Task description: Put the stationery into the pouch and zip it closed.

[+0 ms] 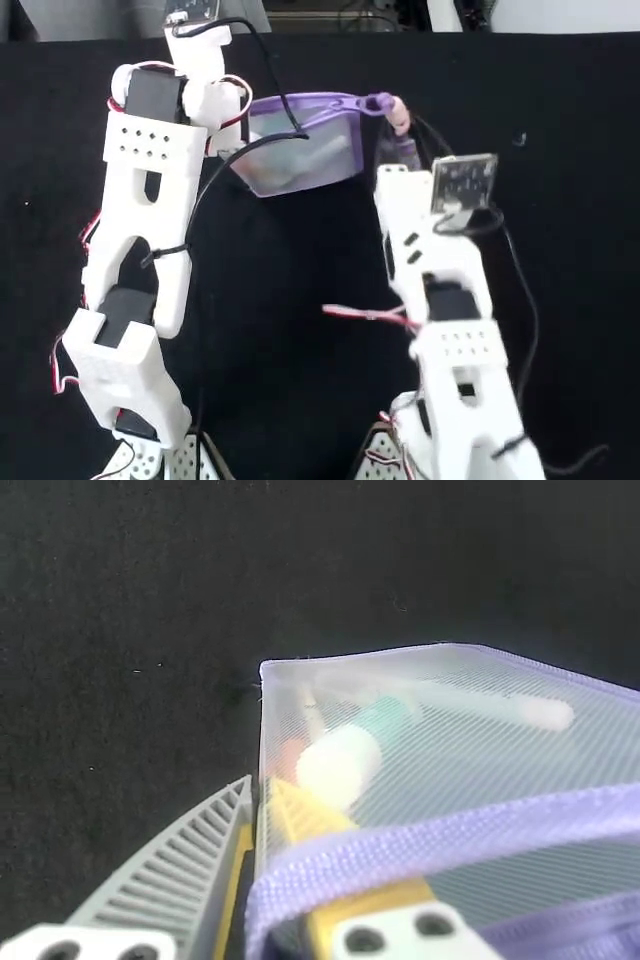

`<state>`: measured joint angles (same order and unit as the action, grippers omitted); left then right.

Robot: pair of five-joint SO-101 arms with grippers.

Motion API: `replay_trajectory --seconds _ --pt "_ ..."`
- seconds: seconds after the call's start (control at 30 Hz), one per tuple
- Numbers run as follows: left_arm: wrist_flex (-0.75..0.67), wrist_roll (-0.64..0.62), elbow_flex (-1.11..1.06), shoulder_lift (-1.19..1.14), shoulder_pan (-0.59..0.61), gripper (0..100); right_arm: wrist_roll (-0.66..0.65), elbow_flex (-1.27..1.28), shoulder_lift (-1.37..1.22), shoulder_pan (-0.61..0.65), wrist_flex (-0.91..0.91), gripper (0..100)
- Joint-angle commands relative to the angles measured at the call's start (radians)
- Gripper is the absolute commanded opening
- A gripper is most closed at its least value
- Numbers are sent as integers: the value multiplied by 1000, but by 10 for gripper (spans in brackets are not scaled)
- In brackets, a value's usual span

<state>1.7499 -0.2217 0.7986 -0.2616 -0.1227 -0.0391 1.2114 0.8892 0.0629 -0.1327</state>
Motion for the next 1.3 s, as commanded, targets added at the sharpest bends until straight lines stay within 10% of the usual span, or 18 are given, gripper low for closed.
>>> replay_trajectory --seconds 0.0,0.53,0.73,1.27 --pt "-8 12 15 2 28 30 -48 2 202 63 155 12" --pt "-64 95 13 2 81 88 -339 -506 355 307 1195 12" --pt "-66 32 19 11 85 290 -330 -673 147 307 1281 12" --pt "-55 25 380 12 88 300 -222 -1323 -499 250 1373 12"
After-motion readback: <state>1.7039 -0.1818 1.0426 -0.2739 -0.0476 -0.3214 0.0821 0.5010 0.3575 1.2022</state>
